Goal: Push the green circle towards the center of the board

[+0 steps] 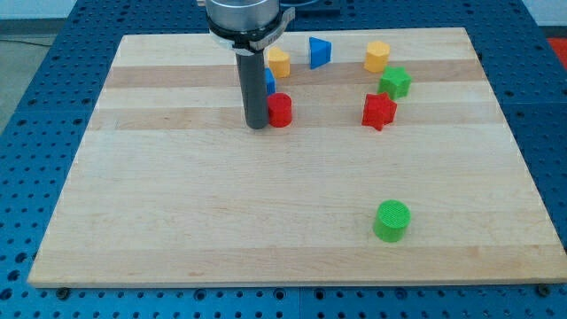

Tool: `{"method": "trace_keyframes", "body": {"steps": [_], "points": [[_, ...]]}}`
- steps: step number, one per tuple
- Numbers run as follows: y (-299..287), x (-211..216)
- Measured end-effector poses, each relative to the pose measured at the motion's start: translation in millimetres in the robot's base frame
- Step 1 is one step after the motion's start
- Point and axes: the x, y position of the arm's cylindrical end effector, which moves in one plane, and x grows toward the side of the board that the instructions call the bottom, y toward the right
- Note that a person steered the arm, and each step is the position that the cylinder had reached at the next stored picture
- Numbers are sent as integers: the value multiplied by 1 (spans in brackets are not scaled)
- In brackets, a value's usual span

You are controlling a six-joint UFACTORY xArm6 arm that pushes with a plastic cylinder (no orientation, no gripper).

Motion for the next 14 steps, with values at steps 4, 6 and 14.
{"method": "trace_keyframes", "body": {"steps": [4, 6, 14], "points": [[208, 114], [208, 216], [86, 100]]}}
